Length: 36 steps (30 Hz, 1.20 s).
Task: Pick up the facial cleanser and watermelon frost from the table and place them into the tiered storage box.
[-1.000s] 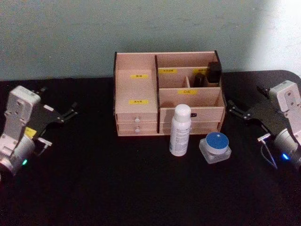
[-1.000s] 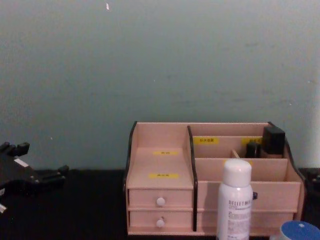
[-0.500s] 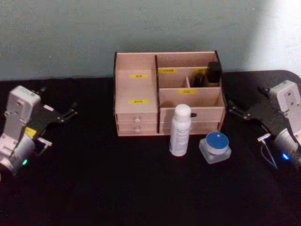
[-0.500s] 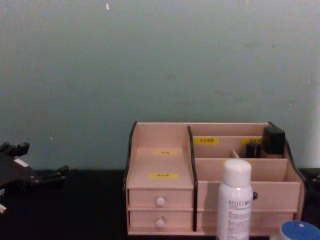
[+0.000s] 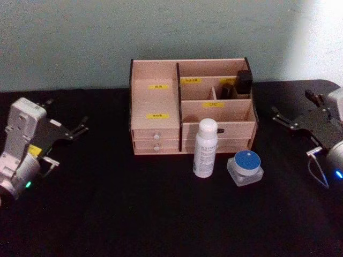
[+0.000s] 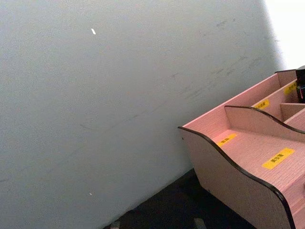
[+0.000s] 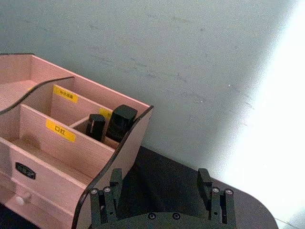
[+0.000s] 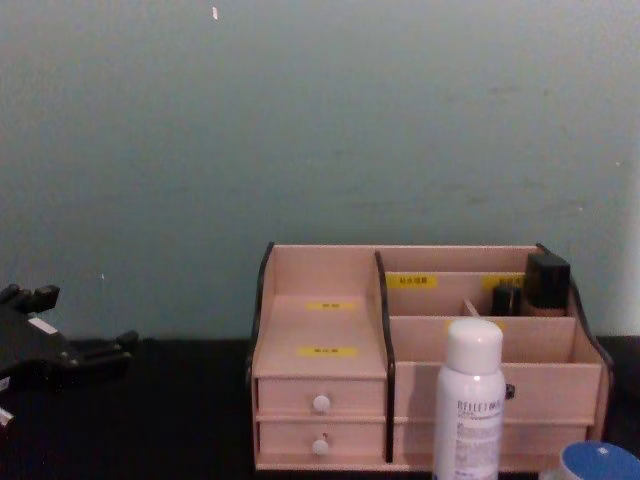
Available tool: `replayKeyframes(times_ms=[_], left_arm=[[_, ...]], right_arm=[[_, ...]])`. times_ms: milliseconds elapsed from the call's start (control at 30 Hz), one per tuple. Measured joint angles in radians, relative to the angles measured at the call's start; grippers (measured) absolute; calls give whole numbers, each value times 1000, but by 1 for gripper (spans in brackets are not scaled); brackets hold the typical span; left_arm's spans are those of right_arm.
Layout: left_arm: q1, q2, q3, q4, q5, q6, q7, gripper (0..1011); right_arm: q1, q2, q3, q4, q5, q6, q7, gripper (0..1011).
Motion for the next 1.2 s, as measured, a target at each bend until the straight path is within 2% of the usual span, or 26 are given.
replayKeyframes(times_ms=[100, 233, 500, 733, 900, 1200], left_arm=[[0, 0, 0, 0, 0, 0, 0, 1001], [0, 0, 0, 0, 0, 0, 0, 1001], [0, 0, 0, 0, 0, 0, 0, 1001], [0, 0, 0, 0, 0, 0, 0, 1001], [0, 0, 0, 0, 0, 0, 0, 1002], [0, 0, 0, 0, 0, 0, 0, 1001]], right_arm=[[-31, 20, 21, -38, 14, -4, 19, 1003], [-82, 57, 38, -103, 37, -22, 75, 1003], [-128, 87, 36, -172, 64, -46, 186, 1003], [-136, 84, 10, -190, 95, -46, 298, 1003], [-130, 76, -4, -187, 112, -30, 350, 1003], [-93, 35, -36, -142, 132, 19, 441, 1002]])
